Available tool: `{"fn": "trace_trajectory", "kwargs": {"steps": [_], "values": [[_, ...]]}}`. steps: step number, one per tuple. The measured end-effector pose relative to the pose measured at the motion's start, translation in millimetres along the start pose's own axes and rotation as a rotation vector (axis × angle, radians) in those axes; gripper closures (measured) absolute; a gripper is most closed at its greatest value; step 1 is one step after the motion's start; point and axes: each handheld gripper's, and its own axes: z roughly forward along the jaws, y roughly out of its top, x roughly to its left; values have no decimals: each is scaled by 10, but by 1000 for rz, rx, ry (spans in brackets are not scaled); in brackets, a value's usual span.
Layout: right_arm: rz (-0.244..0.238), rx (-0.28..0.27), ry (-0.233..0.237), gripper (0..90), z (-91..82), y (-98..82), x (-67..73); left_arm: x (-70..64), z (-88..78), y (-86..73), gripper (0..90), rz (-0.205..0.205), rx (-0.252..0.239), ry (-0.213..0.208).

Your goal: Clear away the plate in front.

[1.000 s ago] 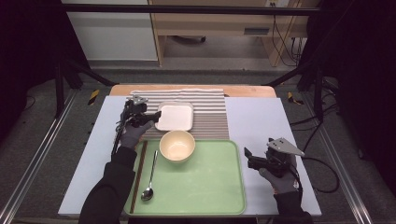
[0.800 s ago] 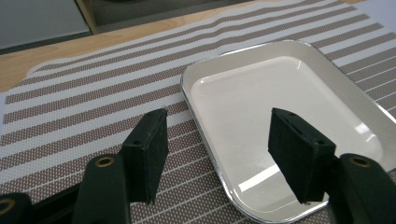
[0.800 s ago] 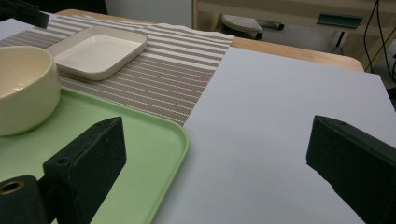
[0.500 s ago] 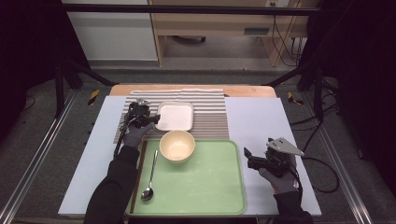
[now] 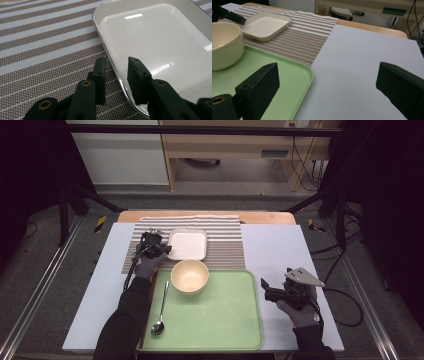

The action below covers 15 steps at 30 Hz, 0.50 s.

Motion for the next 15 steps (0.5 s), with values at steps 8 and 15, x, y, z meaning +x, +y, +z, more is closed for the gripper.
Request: {"fn": "trace_trajectory", "kwargs": {"steps": [8, 15], "values": [[0, 2, 1, 50, 5, 0, 5, -13, 26, -6, 746, -25, 20, 5], [-3, 3, 3, 50, 9, -1, 11, -24, 28, 11, 774, -59, 35, 11]]}}
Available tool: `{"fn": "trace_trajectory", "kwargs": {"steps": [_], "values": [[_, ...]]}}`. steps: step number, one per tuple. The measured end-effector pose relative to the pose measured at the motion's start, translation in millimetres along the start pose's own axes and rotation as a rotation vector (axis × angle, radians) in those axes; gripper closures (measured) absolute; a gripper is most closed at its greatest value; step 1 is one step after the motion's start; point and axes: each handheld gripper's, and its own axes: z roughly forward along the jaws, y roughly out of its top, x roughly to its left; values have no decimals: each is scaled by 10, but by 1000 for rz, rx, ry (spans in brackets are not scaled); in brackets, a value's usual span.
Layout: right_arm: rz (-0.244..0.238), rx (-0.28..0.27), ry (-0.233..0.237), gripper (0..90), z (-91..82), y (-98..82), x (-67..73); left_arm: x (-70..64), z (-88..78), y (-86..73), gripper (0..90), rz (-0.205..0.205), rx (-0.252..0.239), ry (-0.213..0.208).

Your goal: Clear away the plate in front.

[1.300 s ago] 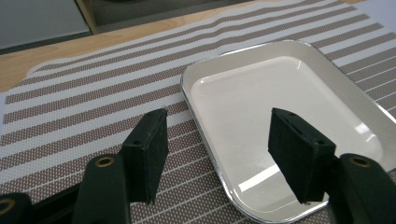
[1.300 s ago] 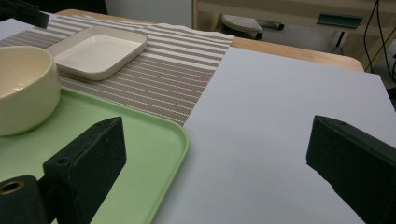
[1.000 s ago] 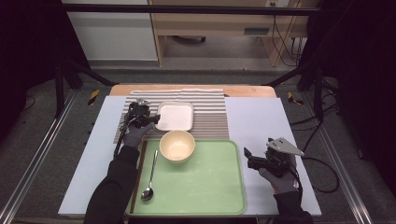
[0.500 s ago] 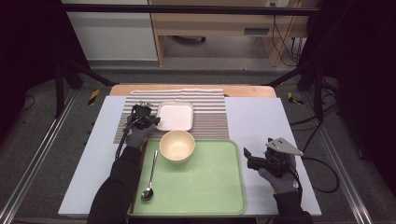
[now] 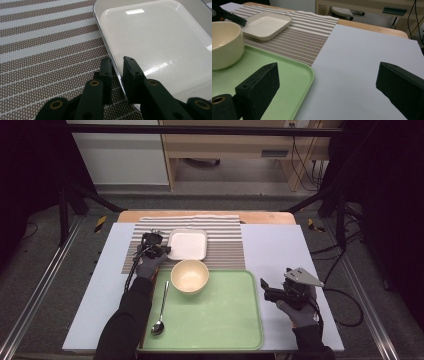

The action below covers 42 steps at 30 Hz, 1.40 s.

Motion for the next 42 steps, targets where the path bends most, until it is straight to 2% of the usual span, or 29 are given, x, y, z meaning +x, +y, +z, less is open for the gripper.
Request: {"fn": "trace_trajectory", "kwargs": {"steps": [3, 11, 14, 20, 25, 29, 31, 33, 42], "values": [[2, 0, 1, 50, -2, 2, 1, -10, 0, 10, 786, -20, 8, 4], [5, -3, 1, 50, -5, 4, -5, -41, 27, 17, 830, -59, -14, 13], [4, -3, 0, 50, -3, 3, -10, -28, 4, 26, 843, -72, -26, 2], [1, -1, 0, 50, -2, 3, -6, -52, -123, 100, 872, -79, -81, -20], [3, -5, -3, 50, -7, 4, -14, -85, -177, 131, 879, -62, -94, -9], [4, -3, -2, 50, -5, 4, -15, -102, -212, 151, 881, -66, -117, -18], [5, -1, 0, 49, -2, 4, -11, -118, -240, 170, 881, -48, -125, 0], [1, 1, -1, 49, -1, 3, -9, -122, -266, 183, 881, -47, -135, 16], [2, -3, -2, 49, -3, 5, -11, -60, -443, 256, 881, -82, -200, 33]]}}
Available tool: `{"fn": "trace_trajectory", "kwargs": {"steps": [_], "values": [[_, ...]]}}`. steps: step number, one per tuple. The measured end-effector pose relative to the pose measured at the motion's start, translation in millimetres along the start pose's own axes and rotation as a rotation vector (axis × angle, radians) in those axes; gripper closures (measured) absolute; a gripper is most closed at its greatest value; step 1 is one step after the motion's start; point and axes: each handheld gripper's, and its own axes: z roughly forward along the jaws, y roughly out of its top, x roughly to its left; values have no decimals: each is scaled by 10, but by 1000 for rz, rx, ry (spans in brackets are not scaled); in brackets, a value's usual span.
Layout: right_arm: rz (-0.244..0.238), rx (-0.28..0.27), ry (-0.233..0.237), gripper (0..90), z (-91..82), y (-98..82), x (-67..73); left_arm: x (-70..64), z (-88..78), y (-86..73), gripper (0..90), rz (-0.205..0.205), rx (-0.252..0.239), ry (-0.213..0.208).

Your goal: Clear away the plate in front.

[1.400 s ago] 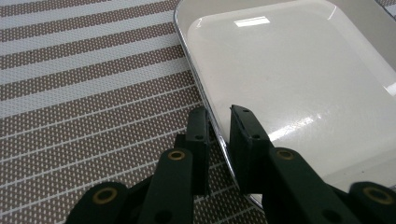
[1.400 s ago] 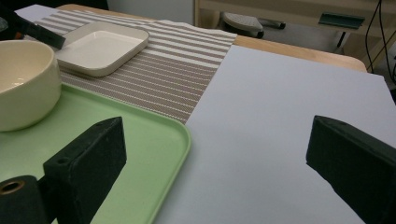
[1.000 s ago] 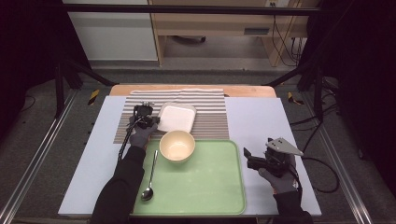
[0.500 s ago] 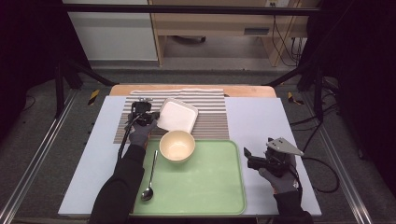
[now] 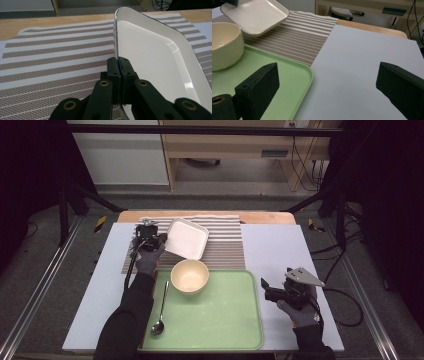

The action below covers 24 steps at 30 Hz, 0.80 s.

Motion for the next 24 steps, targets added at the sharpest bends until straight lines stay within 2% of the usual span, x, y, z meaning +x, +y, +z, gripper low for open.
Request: {"fn": "trace_trajectory", "kwargs": {"steps": [10, 20, 24], "values": [[-2, 1, -1, 49, -10, 5, 1, -33, -307, 178, 881, 3, -85, -15], [-3, -2, -2, 49, -19, 12, 12, -148, -643, 252, 881, 29, -147, -62], [-6, 0, -2, 48, -19, 12, 14, -224, -809, 265, 881, 54, -176, -90]]}}
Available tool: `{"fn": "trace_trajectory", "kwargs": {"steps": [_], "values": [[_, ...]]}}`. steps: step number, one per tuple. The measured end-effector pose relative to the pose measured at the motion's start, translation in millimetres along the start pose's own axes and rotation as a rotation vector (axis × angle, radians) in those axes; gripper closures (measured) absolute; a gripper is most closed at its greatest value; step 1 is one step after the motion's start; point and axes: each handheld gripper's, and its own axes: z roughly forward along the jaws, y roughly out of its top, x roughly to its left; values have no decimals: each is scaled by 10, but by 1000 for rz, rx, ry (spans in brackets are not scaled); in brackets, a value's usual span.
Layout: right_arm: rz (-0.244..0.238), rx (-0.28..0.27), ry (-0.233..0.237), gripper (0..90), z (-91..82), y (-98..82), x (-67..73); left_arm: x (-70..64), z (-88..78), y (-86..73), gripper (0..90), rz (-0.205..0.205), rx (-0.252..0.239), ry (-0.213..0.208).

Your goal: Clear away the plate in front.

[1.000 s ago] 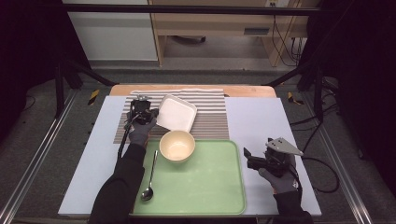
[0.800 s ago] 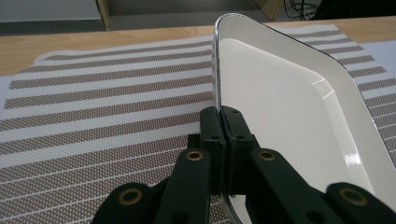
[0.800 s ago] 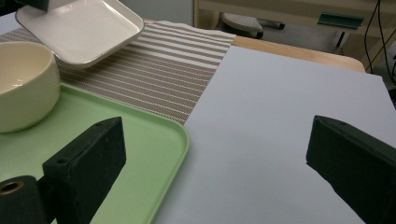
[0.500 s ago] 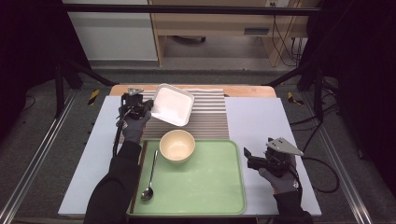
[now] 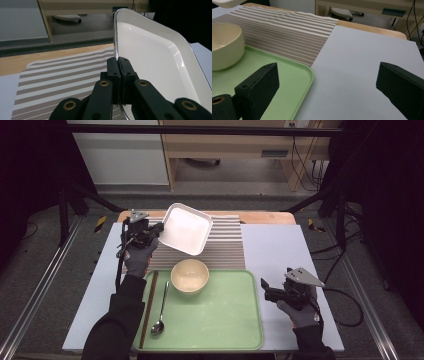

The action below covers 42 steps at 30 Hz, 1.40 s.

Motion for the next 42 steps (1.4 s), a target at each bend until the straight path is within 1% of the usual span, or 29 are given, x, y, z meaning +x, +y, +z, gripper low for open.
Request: {"fn": "trace_trajectory", "kwargs": {"steps": [6, 9, 15, 16, 17, 18, 19, 26, 30, 31, 34, 42], "values": [[1, -3, 3, 48, -7, 6, 7, -167, -230, 31, 881, 39, -37, -49], [2, -2, 2, 48, -6, 6, 11, -248, -320, 22, 881, 60, -41, -65], [-4, -3, 0, 47, -7, 8, 16, -387, -470, -43, 881, 81, -52, -110], [-5, -3, 0, 47, -8, 8, 16, -411, -486, -59, 881, 89, -65, -133], [0, -5, 2, 47, -11, 10, 18, -425, -499, -73, 881, 102, -71, -147], [-1, -6, 2, 47, -13, 12, 18, -445, -527, -94, 881, 99, -61, -141], [-4, -6, 0, 47, -15, 13, 17, -458, -546, -113, 881, 102, -59, -145], [1, -12, -2, 46, -28, 21, 6, -536, -700, -274, 881, 121, -39, -178], [4, -17, -6, 46, -34, 26, 3, -615, -791, -389, 880, 130, -27, -201], [7, -18, -5, 46, -36, 27, 3, -635, -815, -417, 881, 129, -19, -201], [3, -19, -7, 46, -43, 29, -3, -680, -845, -486, 881, 138, -7, -217], [9, -23, -10, 46, -55, 31, -20, -772, -882, -641, 881, 161, 27, -237]]}}
